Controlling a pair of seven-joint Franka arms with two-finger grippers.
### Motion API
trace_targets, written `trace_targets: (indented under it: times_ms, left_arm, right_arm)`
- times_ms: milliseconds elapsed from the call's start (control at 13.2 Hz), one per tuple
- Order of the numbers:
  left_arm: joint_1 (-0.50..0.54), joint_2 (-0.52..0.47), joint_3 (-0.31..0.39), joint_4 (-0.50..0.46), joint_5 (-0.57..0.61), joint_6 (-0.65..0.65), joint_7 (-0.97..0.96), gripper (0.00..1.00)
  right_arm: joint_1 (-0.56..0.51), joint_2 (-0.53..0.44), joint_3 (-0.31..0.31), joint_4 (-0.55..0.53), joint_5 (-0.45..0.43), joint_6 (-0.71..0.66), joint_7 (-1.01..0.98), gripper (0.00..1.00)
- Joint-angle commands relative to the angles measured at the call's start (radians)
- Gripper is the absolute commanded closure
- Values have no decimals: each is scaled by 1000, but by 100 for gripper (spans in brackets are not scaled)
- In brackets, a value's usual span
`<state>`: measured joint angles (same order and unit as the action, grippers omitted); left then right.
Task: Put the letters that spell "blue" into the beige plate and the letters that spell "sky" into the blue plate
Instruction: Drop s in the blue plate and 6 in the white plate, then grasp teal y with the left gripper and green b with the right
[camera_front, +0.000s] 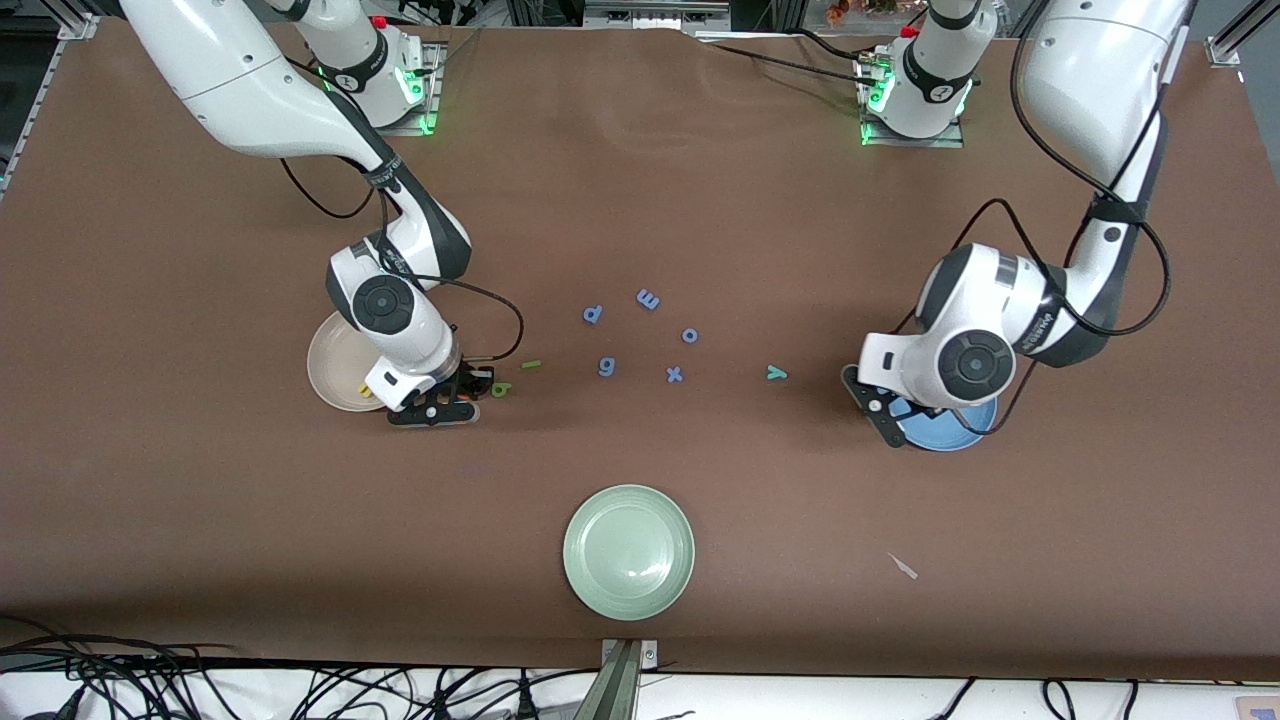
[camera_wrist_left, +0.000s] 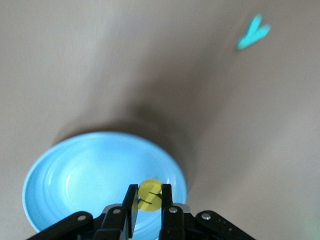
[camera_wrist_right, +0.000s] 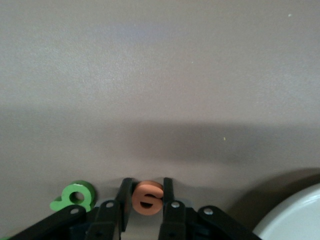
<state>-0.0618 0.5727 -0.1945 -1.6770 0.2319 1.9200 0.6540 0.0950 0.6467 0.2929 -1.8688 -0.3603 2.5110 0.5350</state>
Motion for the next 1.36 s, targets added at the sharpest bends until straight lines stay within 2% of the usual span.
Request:
trace_targets:
  times_ms: [0, 76, 152, 227, 303, 531, 606, 682, 758, 834, 910, 985, 1137, 1289]
  left_arm:
    - [-7, -4, -9, -73, 108, 77, 1, 90]
    - [11, -4, -11, -91, 115, 108, 1, 86]
    - [23, -4, -13, -95, 115, 112, 1, 67]
    - [22, -5, -14, -92, 116, 114, 1, 30]
    - [17, -10, -17, -86, 118, 113, 3, 0]
    - [10, -28, -23, -75, 100, 99, -13, 0]
    - [10, -40, -46, -72, 95, 97, -26, 0]
    - [10, -46, -65, -60, 90, 85, -54, 0]
    - [5, -45, -81, -44, 90, 65, -65, 0]
    - [-1, -45, -104, -40, 90, 62, -54, 0]
    - [-1, -39, -135, -39, 93, 63, -41, 0]
    - [-4, -27, -163, -38, 95, 71, -19, 0]
    - [-16, 22, -198, -23, 104, 103, 56, 0]
    - [-18, 68, -198, -24, 96, 199, 178, 0]
  right_arm:
    - [0, -57, -3, -3, 0, -96, -10, 80]
    - [-1, -85, -3, -3, 1, -137, -13, 80]
    - [-3, -105, -3, -3, 1, -183, -32, 80]
    - [-5, -122, -3, -3, 7, -207, -67, 80]
    - [-9, -137, -8, -4, 17, -228, -108, 80]
    - [-21, -208, -67, -64, 18, -267, -237, 78]
    - [-29, -231, -90, -93, 18, -267, -284, 78]
    - [-40, -254, -107, -131, 18, -256, -312, 75]
    - [-43, -268, -119, -159, 30, -242, -317, 68]
    - [-43, -269, -120, -162, 68, -238, -319, 58]
    - [-43, -269, -120, -162, 98, -238, -317, 42]
    - [-43, -271, -120, -162, 106, -241, -310, 36]
    - [-41, -271, -107, -159, 110, -247, -277, 31]
    - [-41, -263, -49, -150, 109, -247, -175, 29]
